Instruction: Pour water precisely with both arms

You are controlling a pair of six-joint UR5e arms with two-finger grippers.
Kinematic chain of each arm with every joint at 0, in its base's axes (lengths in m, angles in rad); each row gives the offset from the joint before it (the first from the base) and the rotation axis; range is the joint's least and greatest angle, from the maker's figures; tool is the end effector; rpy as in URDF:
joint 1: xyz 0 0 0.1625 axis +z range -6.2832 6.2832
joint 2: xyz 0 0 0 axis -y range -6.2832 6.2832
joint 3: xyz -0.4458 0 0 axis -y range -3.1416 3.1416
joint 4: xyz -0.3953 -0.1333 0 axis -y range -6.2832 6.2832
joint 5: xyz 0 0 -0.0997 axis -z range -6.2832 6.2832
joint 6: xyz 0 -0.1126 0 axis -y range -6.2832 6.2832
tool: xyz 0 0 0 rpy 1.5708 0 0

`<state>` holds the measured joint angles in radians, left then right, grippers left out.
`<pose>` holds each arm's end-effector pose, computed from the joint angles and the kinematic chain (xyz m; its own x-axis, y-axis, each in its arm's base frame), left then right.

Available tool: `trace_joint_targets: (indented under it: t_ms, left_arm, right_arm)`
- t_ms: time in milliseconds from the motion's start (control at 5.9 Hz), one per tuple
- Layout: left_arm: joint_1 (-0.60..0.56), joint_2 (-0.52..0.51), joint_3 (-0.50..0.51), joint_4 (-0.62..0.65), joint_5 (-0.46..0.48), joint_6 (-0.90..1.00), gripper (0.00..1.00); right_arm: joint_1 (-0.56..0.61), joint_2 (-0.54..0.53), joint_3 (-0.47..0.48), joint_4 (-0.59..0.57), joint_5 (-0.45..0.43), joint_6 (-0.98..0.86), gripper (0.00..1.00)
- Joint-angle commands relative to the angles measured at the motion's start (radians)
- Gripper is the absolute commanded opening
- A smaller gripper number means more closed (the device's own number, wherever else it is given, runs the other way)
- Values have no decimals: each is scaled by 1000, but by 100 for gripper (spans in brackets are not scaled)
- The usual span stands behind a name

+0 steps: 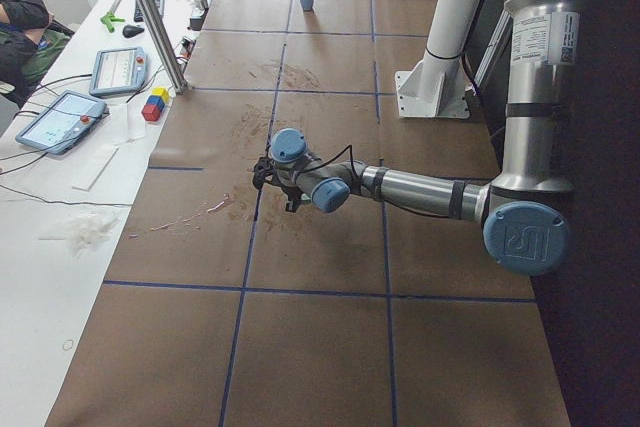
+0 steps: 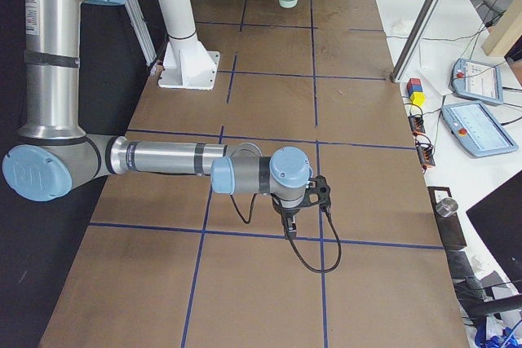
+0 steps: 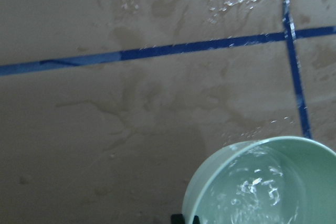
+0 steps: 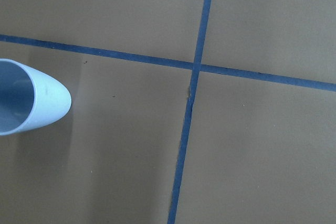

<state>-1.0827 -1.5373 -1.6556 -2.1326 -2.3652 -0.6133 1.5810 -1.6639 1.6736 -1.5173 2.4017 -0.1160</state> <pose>0.1909 -0.4724 0.5949 0.5694 0.1495 -0.8083 -0.0682 0.9885 0.1347 0.0548 -0.4576 0.6720 0.6713 -0.1550 0.7248 0.0680 0.9866 0.1480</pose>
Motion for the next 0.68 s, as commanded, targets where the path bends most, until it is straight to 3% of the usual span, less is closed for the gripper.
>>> trace_joint_targets:
  t_ms: [0, 339, 508]
  left_arm:
    - [1, -1, 57, -20, -5, 0, 6]
    - [6, -9, 102, -30, -5, 3, 14]
    - [6, -9, 109, -30, -5, 3, 29]
  right_arm:
    - [-6, 1, -2, 0, 0, 4, 100]
    - [-12, 1, 0, 2, 0, 7, 100]
    - [-15, 1, 0, 2, 0, 7, 100]
